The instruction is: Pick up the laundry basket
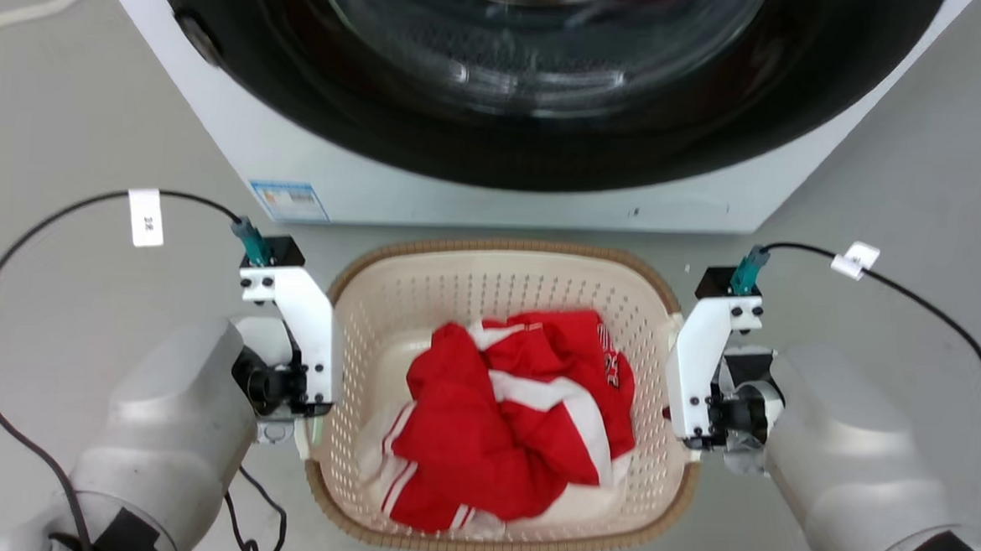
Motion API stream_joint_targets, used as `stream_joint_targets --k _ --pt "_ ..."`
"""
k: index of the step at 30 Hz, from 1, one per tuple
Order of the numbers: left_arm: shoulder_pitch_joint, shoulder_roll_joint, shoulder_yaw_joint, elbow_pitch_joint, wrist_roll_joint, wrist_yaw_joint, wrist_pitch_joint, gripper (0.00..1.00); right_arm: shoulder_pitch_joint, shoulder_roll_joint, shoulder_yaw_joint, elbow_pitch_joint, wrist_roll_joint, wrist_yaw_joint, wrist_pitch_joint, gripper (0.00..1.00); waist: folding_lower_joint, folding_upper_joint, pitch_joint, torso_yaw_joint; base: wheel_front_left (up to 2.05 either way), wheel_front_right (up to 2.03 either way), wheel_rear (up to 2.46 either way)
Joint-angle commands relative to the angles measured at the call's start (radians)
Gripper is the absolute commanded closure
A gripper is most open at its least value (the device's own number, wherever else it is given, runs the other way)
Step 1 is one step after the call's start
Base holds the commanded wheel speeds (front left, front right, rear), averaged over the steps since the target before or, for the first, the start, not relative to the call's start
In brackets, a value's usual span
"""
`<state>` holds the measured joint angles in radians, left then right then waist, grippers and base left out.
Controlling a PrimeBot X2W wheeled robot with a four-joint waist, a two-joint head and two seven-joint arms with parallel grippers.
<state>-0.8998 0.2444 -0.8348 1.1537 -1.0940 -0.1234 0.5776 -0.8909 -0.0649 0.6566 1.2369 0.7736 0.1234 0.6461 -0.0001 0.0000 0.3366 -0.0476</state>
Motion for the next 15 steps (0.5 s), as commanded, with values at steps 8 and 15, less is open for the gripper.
stream_joint_targets --k 8,15 --pt "0.057 -0.058 -0.012 0.007 -0.064 -0.012 0.094 1.0 0.062 0.029 0.033 0.0 0.076 0.013 0.079 1.0 0.0001 0.0 -0.223 0.001 0.0 0.0 0.0" --pt "0.076 -0.066 -0.023 0.014 -0.082 -0.013 0.115 1.0 0.072 0.03 0.059 0.019 0.086 0.013 0.096 1.0 0.0001 0.0 -0.302 0.004 0.0 0.0 0.0"
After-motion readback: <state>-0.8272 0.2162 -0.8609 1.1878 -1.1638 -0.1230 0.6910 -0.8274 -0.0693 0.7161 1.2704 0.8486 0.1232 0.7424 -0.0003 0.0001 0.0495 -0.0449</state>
